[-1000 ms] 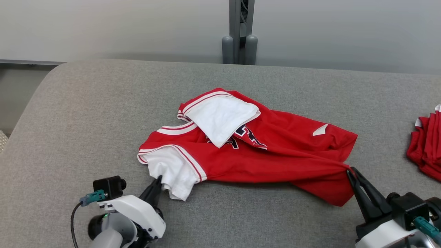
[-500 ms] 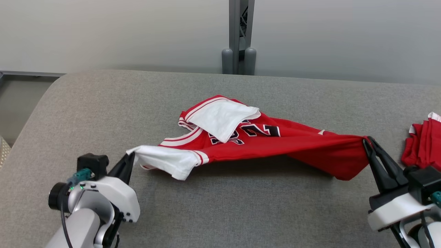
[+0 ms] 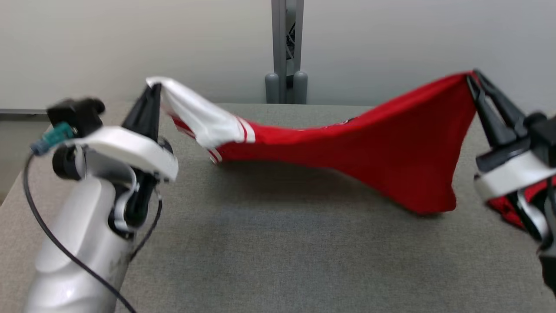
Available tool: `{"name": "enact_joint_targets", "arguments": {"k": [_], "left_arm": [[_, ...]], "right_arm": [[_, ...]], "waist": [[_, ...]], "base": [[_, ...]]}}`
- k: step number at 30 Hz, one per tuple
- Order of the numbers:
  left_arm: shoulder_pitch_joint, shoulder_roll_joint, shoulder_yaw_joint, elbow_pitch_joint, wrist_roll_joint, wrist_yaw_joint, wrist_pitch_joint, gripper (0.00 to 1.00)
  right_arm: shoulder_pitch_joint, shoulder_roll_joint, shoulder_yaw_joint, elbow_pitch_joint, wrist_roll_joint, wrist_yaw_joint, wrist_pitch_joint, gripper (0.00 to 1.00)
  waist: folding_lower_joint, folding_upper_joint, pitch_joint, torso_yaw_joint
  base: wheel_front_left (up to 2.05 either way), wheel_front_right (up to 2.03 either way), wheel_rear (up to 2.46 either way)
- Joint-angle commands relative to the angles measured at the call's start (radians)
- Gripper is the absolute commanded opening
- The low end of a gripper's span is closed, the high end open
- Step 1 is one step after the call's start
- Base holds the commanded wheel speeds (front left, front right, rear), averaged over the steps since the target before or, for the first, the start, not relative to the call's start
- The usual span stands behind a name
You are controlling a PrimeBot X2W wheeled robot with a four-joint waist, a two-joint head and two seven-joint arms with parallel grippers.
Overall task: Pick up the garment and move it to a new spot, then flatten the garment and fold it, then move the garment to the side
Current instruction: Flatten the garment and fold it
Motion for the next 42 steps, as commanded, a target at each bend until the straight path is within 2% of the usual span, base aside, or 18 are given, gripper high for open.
{"name": "enact_joint_targets", "arguments": {"k": [1, 6, 11, 17, 23, 30, 35, 38, 42], "left_arm": [[-0.032, -0.006, 0.015, -0.002, -0.013, 0.009, -0.001, 0.0], [-0.158, -0.044, 0.068, 0.007, -0.042, 0.038, -0.03, 0.0], [-0.231, -0.07, 0.105, 0.028, -0.054, 0.063, -0.075, 0.0], [-0.211, -0.087, 0.111, 0.061, -0.074, 0.067, -0.068, 0.0], [-0.206, -0.066, 0.109, 0.067, -0.075, 0.077, -0.047, 0.0], [-0.303, -0.012, 0.125, 0.058, -0.084, 0.079, 0.026, 0.0], [-0.48, 0.021, 0.115, 0.106, -0.06, 0.07, 0.076, 0.0], [-0.606, -0.009, 0.094, 0.181, -0.053, 0.038, 0.077, 0.0], [-0.784, -0.046, 0.11, 0.309, -0.053, -0.002, -0.006, 0.0]], "right_arm": [[-0.034, -0.01, 0.007, 0.01, 0.015, -0.001, 0.008, 0.0], [-0.21, -0.049, 0.076, 0.066, 0.049, -0.001, 0.037, 0.0], [-0.328, -0.059, 0.124, 0.12, 0.085, -0.001, 0.046, 0.0], [-0.354, -0.072, 0.167, 0.159, 0.131, -0.001, 0.063, 0.0], [-0.346, -0.105, 0.184, 0.157, 0.155, -0.001, 0.088, 0.0], [-0.48, -0.095, 0.207, 0.158, 0.187, -0.001, 0.141, 0.0], [-0.71, -0.063, 0.26, 0.258, 0.183, -0.001, 0.145, 0.0], [-0.856, -0.048, 0.266, 0.368, 0.187, -0.001, 0.115, 0.0], [-1.041, -0.013, 0.276, 0.535, 0.155, -0.001, 0.037, 0.0]], "waist": [[0.0, 0.0, -0.008, -0.006], [0.0, 0.0, -0.022, -0.017], [0.0, 0.0, -0.033, -0.019], [0.0, 0.0, -0.04, -0.011], [0.0, 0.0, -0.012, -0.007], [0.0, 0.0, 0.141, -0.035], [0.0, 0.0, 0.313, -0.064], [0.0, 0.0, 0.397, -0.048], [0.0, 0.0, 0.463, -0.026]], "base": [[0.0, 0.0, 0.0], [0.0, 0.0, 0.0], [0.0, 0.0, 0.0], [0.0, 0.0, 0.0], [0.0, 0.0, 0.0], [0.0, 0.0, 0.0], [0.0, 0.0, 0.0], [0.0, 0.0, 0.0], [0.0, 0.0, 0.0]]}}
